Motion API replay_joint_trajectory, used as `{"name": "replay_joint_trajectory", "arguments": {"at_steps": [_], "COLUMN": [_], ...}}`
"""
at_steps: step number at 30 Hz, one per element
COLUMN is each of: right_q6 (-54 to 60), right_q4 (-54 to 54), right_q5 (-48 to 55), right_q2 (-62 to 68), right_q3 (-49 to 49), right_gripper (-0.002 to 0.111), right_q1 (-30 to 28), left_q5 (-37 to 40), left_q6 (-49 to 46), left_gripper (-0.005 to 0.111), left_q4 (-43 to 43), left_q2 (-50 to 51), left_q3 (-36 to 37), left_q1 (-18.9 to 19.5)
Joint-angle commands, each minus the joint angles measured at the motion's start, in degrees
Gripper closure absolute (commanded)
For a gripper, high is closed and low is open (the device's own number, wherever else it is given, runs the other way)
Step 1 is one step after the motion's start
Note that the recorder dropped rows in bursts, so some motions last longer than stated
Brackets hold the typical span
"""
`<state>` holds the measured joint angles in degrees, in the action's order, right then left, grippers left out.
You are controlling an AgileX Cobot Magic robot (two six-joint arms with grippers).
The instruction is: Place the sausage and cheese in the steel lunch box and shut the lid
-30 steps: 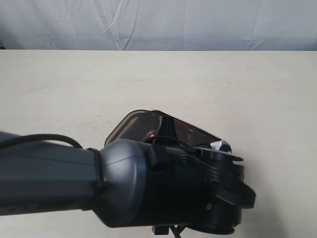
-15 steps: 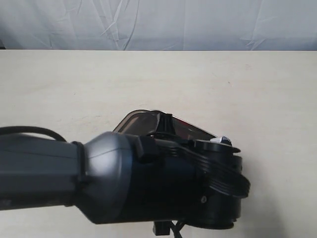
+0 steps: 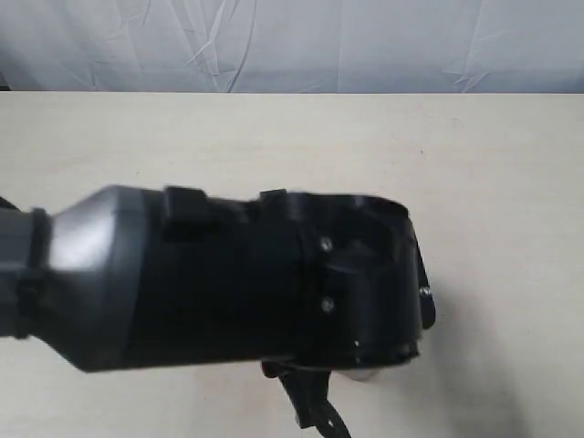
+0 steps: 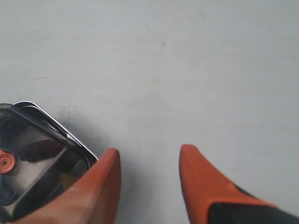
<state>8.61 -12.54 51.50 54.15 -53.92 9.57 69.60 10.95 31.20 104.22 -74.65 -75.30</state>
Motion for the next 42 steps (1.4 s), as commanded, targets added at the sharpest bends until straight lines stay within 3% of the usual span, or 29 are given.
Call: {"name": "replay_joint_trajectory", "arguments": {"at_steps": [1, 3, 7, 10, 15, 19, 25, 33, 42], "right_q6": [-0.3, -0.5, -0.6, -0.6, -1.1, -1.1, -1.1, -1.1, -1.1], "right_q4": [0.1, 0.1, 0.1, 0.1, 0.1, 0.1, 0.4, 0.4, 0.4], "right_q5": [0.0, 0.0, 0.3, 0.4, 0.6, 0.8, 0.8, 0.8, 0.8], "right_q2": [-0.3, -0.3, -0.3, -0.3, -0.3, -0.3, -0.3, -0.3, -0.3], "right_q3": [-0.1, -0.1, -0.1, -0.1, -0.1, -0.1, -0.1, -0.1, -0.1], "right_gripper": [0.068, 0.068, 0.068, 0.068, 0.068, 0.068, 0.068, 0.068, 0.068], "right_q1": [-0.2, -0.2, -0.2, -0.2, -0.2, -0.2, -0.2, -0.2, -0.2], "left_q5": [0.3, -1.8, -9.3, -16.1, -15.8, -15.6, -15.9, -19.8, -25.7], "left_q6": [5.6, 10.2, 12.3, 3.4, -11.4, -23.4, -34.2, -38.7, -39.4], "left_gripper": [0.052, 0.052, 0.052, 0.052, 0.052, 0.052, 0.052, 0.052, 0.054], "left_q4": [-4.7, -5.1, -15.7, -33.0, -53.2, -66.2, -77.4, -80.9, -83.0], "left_q2": [-5.8, -8.5, -13.5, -15.6, -15.8, -15.6, -15.5, -15.5, -15.3], "left_q3": [-0.3, -0.3, -0.3, -0.3, 2.5, 9.4, 17.9, 26.3, 29.3], "left_q1": [3.6, 7.0, 18.6, 30.1, 46.1, 54.7, 60.4, 60.4, 60.4]}}
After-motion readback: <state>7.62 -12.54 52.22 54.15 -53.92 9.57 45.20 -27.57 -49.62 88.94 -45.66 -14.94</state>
